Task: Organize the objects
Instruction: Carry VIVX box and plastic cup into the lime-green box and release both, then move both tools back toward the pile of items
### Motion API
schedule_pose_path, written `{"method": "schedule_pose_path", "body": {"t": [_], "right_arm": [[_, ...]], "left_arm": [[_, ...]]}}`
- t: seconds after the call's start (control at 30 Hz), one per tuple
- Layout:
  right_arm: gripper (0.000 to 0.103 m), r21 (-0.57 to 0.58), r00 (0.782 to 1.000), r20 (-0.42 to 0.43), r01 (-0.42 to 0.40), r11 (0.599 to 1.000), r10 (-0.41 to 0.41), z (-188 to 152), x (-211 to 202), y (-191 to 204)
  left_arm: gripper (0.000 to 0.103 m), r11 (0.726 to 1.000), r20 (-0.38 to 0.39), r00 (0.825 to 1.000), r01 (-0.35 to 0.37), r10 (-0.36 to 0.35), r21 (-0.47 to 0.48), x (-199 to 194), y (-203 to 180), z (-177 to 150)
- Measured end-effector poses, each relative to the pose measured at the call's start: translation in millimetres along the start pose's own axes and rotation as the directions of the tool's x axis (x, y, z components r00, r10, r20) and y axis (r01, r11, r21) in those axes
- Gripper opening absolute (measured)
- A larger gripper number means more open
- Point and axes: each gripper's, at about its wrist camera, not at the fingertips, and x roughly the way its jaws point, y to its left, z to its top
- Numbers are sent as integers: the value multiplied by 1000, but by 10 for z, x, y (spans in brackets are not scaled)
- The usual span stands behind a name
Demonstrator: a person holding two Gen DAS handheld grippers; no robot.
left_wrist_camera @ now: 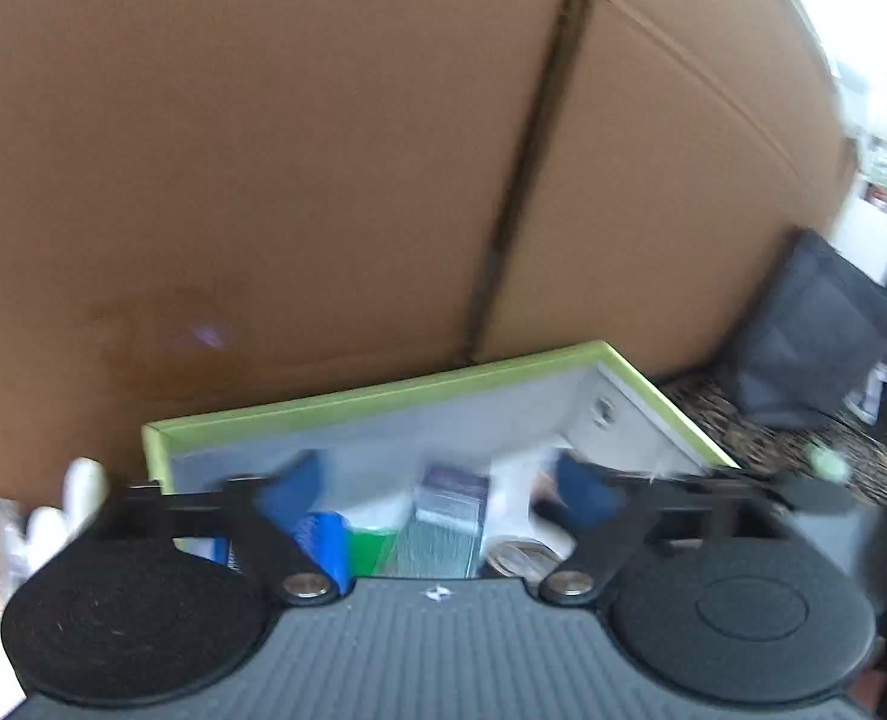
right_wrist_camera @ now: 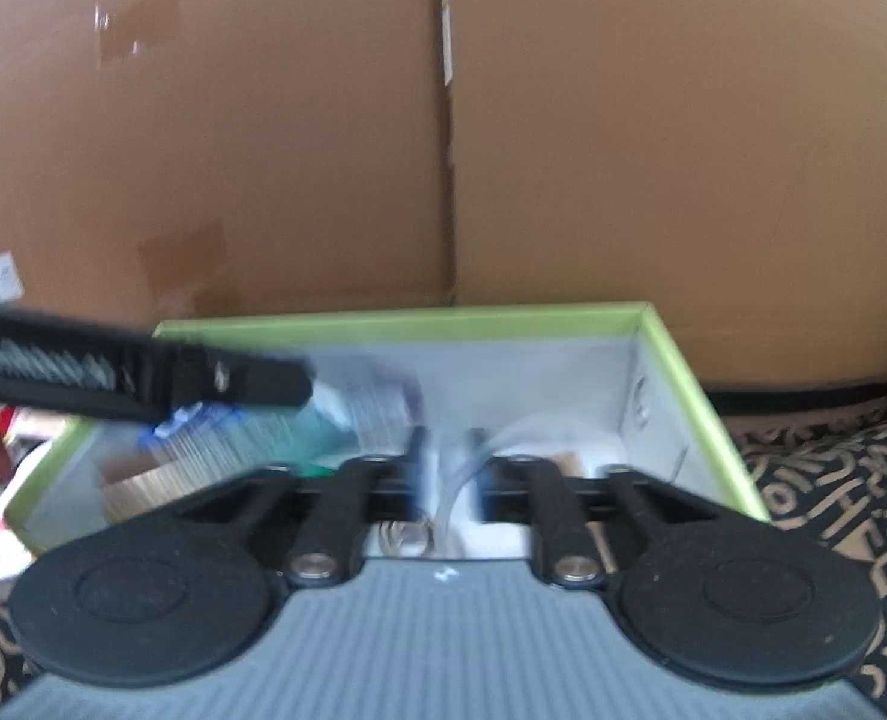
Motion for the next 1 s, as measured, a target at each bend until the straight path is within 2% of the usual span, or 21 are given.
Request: {"method": "schedule_pose_path", "body": {"t": [0.03,0.17,0.3,0.4,0.47,0.53,0.63,0.77,0.9,1.0], "right_arm": [[75,0,1000,-4,10,1000,-10,-10,-2,1],[87,-14,997,59,52,999,-51,-29,-250,18],[92,9,991,112,76,997,-77,-61,-598,44],[96,23,987,136,82,996,-84,-126,-853,93],[99,34,986,149,65,997,-69,-159,-973,189],[101,39,986,165,32,999,-38,-182,-1127,119],[102,28,985,173,-10,1000,5,-266,-1278,363],[102,13,983,166,-83,996,80,-432,-1435,718],[102,17,979,139,-155,988,151,-626,-1499,1109],[102,13,973,88,-216,976,214,-741,-1456,1428]], "left_arm": [[93,1000,35,999,-14,14,26,-59,-22,-2],[93,998,86,996,-3,-3,63,-339,-56,16],[93,998,114,993,-6,-1,55,-681,-38,-51],[93,997,99,995,-35,29,63,-947,-49,-181],[93,997,81,996,-43,38,57,-1143,15,-286],[93,998,75,996,-48,46,34,-1320,91,-439],[93,997,61,995,-79,79,1,-1581,314,-685],[93,979,33,979,-199,200,-48,-1898,690,-1030],[93,955,-2,960,-277,279,-108,-2128,1077,-1319],[93,929,-28,941,-337,337,-152,-2264,1367,-1466]]}}
